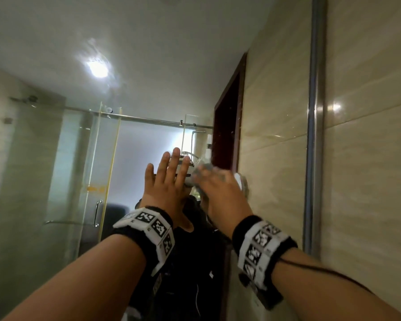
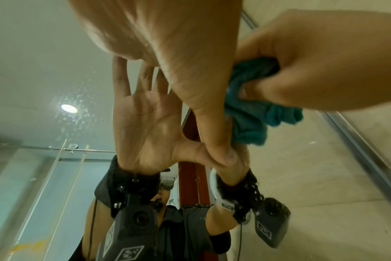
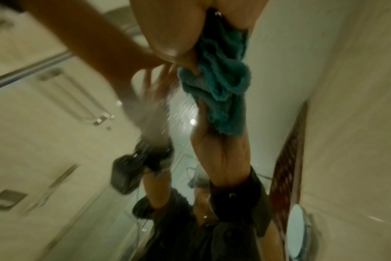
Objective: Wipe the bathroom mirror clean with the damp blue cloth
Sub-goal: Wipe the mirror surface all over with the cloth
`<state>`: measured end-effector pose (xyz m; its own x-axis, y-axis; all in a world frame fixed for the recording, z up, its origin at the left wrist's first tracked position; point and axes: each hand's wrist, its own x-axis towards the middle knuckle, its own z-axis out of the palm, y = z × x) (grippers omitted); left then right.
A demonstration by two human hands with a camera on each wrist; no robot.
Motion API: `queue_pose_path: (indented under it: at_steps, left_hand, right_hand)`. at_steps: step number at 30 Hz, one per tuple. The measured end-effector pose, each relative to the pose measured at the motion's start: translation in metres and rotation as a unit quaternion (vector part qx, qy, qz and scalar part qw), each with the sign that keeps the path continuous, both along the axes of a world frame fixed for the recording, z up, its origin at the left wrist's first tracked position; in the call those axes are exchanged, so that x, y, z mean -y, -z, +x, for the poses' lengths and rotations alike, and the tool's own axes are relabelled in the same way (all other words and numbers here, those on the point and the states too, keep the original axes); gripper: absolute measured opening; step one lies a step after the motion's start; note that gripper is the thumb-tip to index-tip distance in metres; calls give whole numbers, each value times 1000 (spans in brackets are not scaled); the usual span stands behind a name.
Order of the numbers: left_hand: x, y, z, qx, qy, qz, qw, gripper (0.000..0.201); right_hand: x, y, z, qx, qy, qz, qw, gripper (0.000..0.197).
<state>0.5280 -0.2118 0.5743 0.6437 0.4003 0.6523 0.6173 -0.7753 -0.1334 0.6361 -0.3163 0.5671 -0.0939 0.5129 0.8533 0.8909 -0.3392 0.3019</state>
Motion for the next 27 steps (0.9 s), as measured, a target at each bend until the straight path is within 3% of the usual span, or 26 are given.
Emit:
queue_pose_path:
  at_steps: [3, 6, 8, 10, 12, 14, 17, 22, 24, 27]
  left_hand:
    - [2, 2, -1, -5, -3, 0, 1000, 149]
    - [0, 2, 0, -1, -4, 0, 1000, 151]
    - [-1, 3, 2, 7, 2, -1, 1000, 152]
    - [-3, 4, 2, 13, 3, 3, 1000, 152]
    - [-3, 4, 1, 19, 4, 10, 1000, 152]
    - [-2, 4, -1, 18, 9, 12, 1000, 150]
    - [-2, 4, -2, 13, 11, 11, 1000, 150]
    - [-4, 5, 2, 22, 5, 14, 1000, 154]
    - [-4, 5, 2, 20, 5, 17, 1000, 153]
    - [-4, 5, 1, 17, 7, 22, 1000, 149]
  right_hand:
    - [15, -2, 2, 45, -9, -40, 998, 66]
    - [17, -59, -2, -34, 4, 73, 997, 42]
    - [9, -82, -1, -76, -18, 121, 990, 39]
    - [0, -71, -4, -61, -4, 103, 993, 42]
    - [-1, -34, -5, -2, 17, 42, 999, 55]
    - [5, 1, -8, 16, -15, -30, 999, 71]
    - [13, -5, -1, 61, -14, -98, 993, 72]
    - [19, -65, -7, -49, 12, 56, 997, 46]
    - [8, -60, -6, -60, 6, 100, 993, 47]
    - [-6, -21, 0, -28, 7, 41, 999, 53]
